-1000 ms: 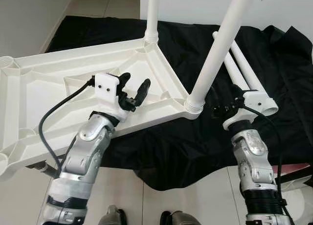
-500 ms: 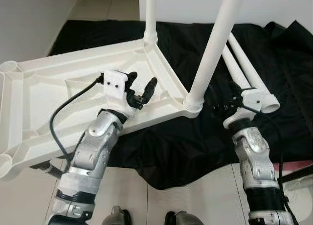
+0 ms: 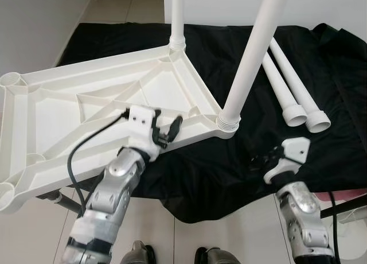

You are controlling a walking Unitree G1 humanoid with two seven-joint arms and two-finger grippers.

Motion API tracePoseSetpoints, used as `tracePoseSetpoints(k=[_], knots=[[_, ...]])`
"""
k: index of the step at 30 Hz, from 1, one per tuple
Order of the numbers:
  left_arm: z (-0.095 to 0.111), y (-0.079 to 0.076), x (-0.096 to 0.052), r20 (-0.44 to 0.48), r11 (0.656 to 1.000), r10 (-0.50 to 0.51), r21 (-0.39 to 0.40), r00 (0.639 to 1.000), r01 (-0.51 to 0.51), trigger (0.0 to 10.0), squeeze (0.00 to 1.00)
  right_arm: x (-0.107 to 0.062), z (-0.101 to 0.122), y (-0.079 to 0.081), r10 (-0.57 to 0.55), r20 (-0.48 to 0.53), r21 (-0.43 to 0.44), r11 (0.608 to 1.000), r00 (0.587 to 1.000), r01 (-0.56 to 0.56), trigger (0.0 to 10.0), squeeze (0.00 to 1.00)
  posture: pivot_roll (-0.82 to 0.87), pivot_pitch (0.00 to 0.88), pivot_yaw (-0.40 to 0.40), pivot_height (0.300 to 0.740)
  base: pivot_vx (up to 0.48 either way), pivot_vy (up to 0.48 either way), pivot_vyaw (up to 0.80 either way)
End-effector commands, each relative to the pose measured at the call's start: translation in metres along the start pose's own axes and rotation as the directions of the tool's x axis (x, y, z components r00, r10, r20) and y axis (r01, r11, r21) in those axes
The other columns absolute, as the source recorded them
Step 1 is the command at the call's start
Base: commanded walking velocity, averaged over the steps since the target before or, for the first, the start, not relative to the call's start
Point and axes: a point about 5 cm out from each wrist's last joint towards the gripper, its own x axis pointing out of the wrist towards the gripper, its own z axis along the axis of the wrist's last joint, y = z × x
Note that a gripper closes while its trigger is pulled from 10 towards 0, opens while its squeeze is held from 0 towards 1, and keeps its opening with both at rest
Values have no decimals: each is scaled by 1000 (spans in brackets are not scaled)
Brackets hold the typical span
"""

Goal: Building children table

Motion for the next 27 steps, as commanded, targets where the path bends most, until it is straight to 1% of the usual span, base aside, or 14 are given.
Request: tracePoseSetpoints(k=[1,4,5,10,12,14,15,18,19,22,23,24,25,27], knots=[[0,-5,0,-4,999,-30,24,1000,30,10000,0,-1,-1,5,39,-7,21,999,999,-39,10000,1000,-23,155,15,740,0,0,0],[4,-5,4,19,999,-39,25,999,39,10000,0,4,0,4,75,-8,13,997,997,-75,10000,1000,-12,136,13,740,0,0,0],[7,-6,6,33,999,-43,30,999,42,10000,0,8,2,2,84,-6,6,996,996,-84,10000,0,-10,128,10,740,0,0,0],[8,-7,8,43,998,-53,41,998,51,10000,0,13,3,-1,95,-4,6,995,995,-95,10000,0,-9,117,6,740,0,0,0],[6,-10,8,47,996,-65,56,997,62,10000,0,15,1,3,140,-19,10,990,990,-140,10000,0,-12,85,8,740,0,0,0],[6,-10,8,47,996,-65,56,997,62,10000,0,15,1,3,140,-19,10,990,990,-140,10000,0,-12,85,8,740,0,0,0],[5,-11,8,43,994,-72,82,996,68,10000,0,16,-1,7,178,-32,21,984,984,-177,10000,0,-13,77,12,740,0,0,0],[3,-11,8,20,993,-88,85,996,86,10000,0,16,-4,11,209,-44,42,977,977,-208,10000,0,-14,64,18,740,0,0,0],[1,-11,8,6,988,-100,119,995,99,10000,0,17,-6,15,233,-49,52,972,971,-230,10000,0,-19,59,22,740,0,0,0],[1,-11,8,6,988,-100,119,995,99,10000,0,17,-6,15,233,-49,52,972,971,-230,10000,0,-19,59,22,740,0,0,0],[-1,-13,7,-15,982,-167,88,986,168,10000,0,20,-8,18,245,-50,55,969,968,-242,10000,0,-20,61,22,740,0,0,0],[-1,-13,7,-15,982,-167,88,986,168,10000,0,20,-8,18,245,-50,55,969,968,-242,10000,0,-20,61,22,740,0,0,0],[-3,-16,5,-24,972,-219,79,975,220,10000,0,22,-8,19,251,-48,54,967,967,-248,10000,0,-25,68,23,740,0,0,0],[-4,-20,3,-35,961,-263,80,964,265,10000,0,25,-7,20,246,-45,48,969,968,-244,10000,0,-22,72,19,740,0,0,0]])
